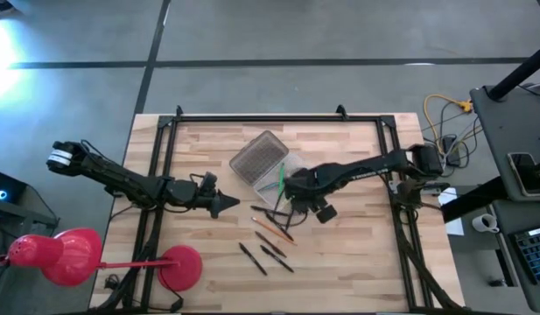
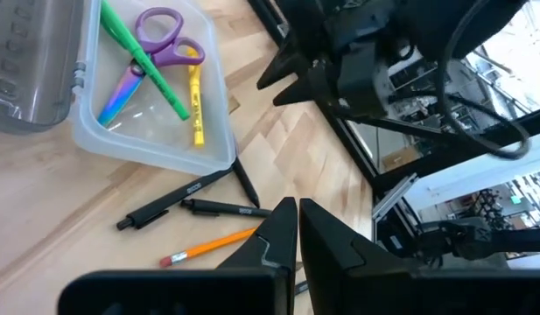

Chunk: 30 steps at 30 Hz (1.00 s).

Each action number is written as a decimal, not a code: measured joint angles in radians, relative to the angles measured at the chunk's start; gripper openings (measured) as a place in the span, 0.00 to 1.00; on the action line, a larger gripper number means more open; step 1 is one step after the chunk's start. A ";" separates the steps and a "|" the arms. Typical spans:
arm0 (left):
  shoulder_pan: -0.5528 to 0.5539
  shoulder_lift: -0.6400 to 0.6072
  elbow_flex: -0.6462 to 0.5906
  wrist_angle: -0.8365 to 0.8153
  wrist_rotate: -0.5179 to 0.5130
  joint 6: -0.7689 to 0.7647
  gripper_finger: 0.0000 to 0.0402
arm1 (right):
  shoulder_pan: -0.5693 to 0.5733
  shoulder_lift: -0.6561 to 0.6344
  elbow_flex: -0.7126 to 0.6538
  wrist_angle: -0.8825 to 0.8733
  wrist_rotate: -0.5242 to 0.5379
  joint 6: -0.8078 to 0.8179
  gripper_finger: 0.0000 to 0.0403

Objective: Pick & place school supplies into a supply box
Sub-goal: Put the purple pen into the supply box

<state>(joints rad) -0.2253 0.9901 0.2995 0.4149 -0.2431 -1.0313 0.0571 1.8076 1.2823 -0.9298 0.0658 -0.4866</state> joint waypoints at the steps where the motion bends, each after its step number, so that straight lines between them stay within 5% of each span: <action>1: 0.000 0.000 -0.002 0.000 0.000 0.000 0.00 | 0.008 0.003 -0.012 0.009 0.001 -0.001 0.35; 17: 0.000 0.000 -0.006 0.000 0.000 -0.008 0.00 | -0.012 0.015 -0.147 0.293 0.020 0.039 0.39; 23: 0.000 0.000 -0.006 0.000 0.000 -0.018 0.00 | -0.042 0.015 -0.167 0.368 0.187 0.039 0.42; 30: 0.000 0.000 -0.006 0.000 0.000 -0.029 0.00 | -0.047 0.013 -0.154 0.368 0.201 0.041 0.46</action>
<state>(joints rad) -0.2249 0.9901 0.2939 0.4147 -0.2432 -1.0602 0.0101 1.8210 1.1287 -0.5615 0.2664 -0.4453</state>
